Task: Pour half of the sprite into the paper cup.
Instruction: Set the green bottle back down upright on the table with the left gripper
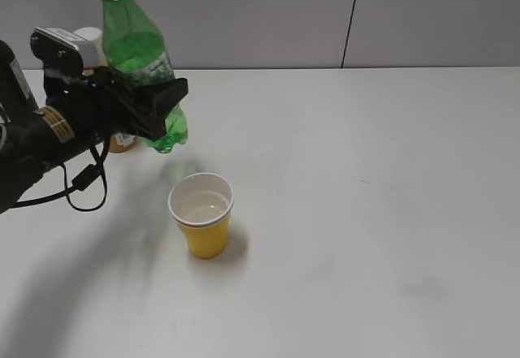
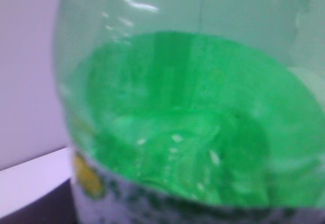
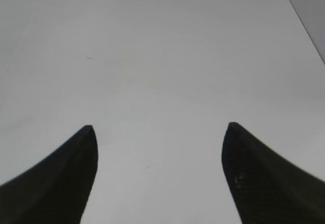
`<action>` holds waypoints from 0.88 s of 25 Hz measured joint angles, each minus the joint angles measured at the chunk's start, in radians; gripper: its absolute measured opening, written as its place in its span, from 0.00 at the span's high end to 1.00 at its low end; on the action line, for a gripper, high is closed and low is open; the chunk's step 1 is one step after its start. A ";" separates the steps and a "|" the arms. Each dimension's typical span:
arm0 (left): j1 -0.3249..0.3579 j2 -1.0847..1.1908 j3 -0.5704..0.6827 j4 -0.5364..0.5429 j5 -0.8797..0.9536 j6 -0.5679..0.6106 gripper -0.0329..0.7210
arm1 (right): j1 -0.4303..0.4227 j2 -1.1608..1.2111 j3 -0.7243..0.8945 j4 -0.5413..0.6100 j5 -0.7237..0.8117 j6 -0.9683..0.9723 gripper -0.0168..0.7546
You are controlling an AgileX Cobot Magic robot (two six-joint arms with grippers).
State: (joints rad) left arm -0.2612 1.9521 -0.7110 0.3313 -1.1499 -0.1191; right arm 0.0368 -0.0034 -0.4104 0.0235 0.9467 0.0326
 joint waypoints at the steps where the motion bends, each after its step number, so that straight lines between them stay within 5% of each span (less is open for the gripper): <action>1: -0.008 0.017 -0.014 0.002 0.002 -0.001 0.36 | 0.000 0.000 0.000 0.000 0.000 0.000 0.24; 22: -0.056 0.173 -0.120 -0.005 0.079 -0.004 0.36 | 0.000 0.000 0.000 0.000 0.000 0.000 0.24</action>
State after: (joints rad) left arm -0.3169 2.1249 -0.8306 0.3260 -1.0711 -0.1228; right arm 0.0368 -0.0034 -0.4104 0.0235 0.9467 0.0326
